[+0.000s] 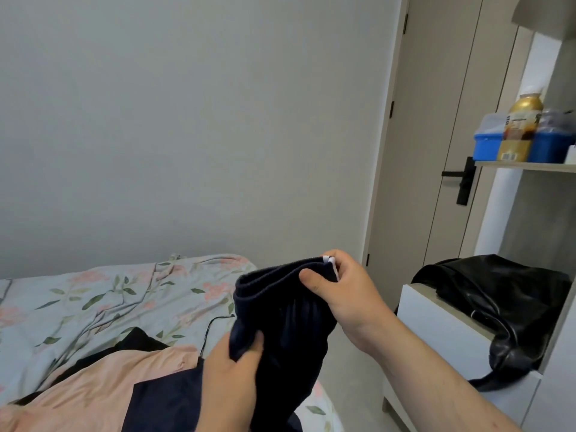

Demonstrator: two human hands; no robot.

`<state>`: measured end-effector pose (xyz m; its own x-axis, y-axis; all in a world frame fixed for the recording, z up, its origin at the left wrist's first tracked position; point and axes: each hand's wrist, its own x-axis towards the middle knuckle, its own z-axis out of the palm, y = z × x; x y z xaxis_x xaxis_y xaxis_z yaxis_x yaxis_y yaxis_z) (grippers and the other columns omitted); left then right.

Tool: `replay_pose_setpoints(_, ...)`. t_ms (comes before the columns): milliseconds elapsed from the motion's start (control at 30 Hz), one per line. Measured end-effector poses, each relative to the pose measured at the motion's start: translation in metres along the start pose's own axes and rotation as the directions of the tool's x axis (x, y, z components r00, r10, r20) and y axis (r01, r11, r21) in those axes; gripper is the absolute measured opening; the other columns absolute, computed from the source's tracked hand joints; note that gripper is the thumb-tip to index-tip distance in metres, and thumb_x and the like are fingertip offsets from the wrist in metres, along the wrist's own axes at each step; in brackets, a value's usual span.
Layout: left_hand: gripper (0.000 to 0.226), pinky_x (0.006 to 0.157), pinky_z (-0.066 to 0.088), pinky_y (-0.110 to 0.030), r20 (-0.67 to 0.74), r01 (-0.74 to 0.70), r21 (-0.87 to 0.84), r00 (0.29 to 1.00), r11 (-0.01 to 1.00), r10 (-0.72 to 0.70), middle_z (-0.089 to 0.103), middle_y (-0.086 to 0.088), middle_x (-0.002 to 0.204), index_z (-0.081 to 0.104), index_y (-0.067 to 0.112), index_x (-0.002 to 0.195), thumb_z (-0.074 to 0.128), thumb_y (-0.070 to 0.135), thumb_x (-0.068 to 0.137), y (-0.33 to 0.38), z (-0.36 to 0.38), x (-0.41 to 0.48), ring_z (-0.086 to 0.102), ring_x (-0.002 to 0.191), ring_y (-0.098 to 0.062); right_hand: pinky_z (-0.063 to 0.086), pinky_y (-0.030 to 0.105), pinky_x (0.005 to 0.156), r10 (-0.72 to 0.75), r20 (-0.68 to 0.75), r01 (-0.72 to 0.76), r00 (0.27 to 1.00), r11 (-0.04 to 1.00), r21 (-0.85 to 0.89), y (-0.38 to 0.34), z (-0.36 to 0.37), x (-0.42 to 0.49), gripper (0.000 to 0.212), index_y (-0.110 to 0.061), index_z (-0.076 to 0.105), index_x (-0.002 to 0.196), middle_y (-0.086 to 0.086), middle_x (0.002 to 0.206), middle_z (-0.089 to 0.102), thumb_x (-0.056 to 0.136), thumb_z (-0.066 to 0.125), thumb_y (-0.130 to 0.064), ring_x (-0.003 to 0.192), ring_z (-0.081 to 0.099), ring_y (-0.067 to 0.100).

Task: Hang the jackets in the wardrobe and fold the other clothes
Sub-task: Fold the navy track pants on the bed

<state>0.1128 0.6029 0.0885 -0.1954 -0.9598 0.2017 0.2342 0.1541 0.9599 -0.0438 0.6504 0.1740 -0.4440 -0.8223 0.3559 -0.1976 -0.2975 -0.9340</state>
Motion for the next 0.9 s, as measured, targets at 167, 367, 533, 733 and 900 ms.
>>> replay_pose_setpoints(167,0.029,0.069,0.052,-0.026,0.196,-0.222,-0.052,0.954,0.974,0.228,0.074,0.005,0.088,0.073,0.035,0.089,0.057,0.013,0.097,0.058,0.000,0.041,0.069,0.081,-0.010,0.054,0.024,0.065,-0.002,0.040,0.011,0.999,0.974,-0.226,-0.047,-0.020,0.001,0.017,-0.022,0.068,0.093,-0.005,0.084,0.073,0.080,0.076,-0.014,0.073,0.071,0.011)
replay_pose_setpoints(367,0.018,0.066,0.056,-0.026,0.310,-0.283,-0.228,0.886,0.932,0.345,0.076,-0.003,0.095,0.074,0.031,0.095,0.058,0.025,0.089,0.135,0.017,0.064,0.073,0.086,-0.021,0.058,0.023,0.066,-0.133,0.150,0.195,0.980,0.809,-0.554,-0.132,-0.015,0.007,0.016,-0.032,0.071,0.091,-0.012,0.084,0.074,0.076,0.071,-0.026,0.075,0.071,0.005)
replay_pose_setpoints(533,0.019,0.064,0.058,-0.031,0.238,-0.222,-0.426,0.908,0.877,0.345,0.076,-0.008,0.100,0.075,0.025,0.097,0.056,0.027,0.097,0.192,0.034,0.072,0.074,0.090,-0.028,0.052,0.026,0.089,-0.246,-0.123,0.233,0.961,0.966,-0.112,-0.167,-0.013,0.020,0.046,-0.024,0.059,0.114,-0.009,0.109,0.069,0.077,0.078,-0.046,0.100,0.066,0.006)
replay_pose_setpoints(733,0.027,0.067,0.059,-0.034,0.313,-0.191,-0.506,0.868,0.841,0.386,0.075,-0.012,0.105,0.077,0.022,0.095,0.051,0.028,0.100,0.261,0.041,0.076,0.073,0.095,-0.030,0.053,0.051,0.097,-0.152,0.086,0.157,0.985,0.986,-0.056,-0.183,-0.001,0.022,0.029,-0.016,0.070,0.112,0.006,0.108,0.075,0.086,0.075,-0.027,0.101,0.071,0.025)
replay_pose_setpoints(900,0.026,0.065,0.059,-0.036,0.395,-0.152,-0.479,0.842,0.865,0.367,0.074,-0.016,0.105,0.075,0.012,0.098,0.056,0.030,0.098,0.317,0.041,0.089,0.073,0.093,-0.033,0.056,0.033,0.084,-0.288,0.120,0.296,0.950,0.954,-0.050,-0.234,0.002,0.031,0.027,-0.019,0.071,0.110,0.004,0.108,0.075,0.085,0.074,-0.027,0.101,0.072,0.022)
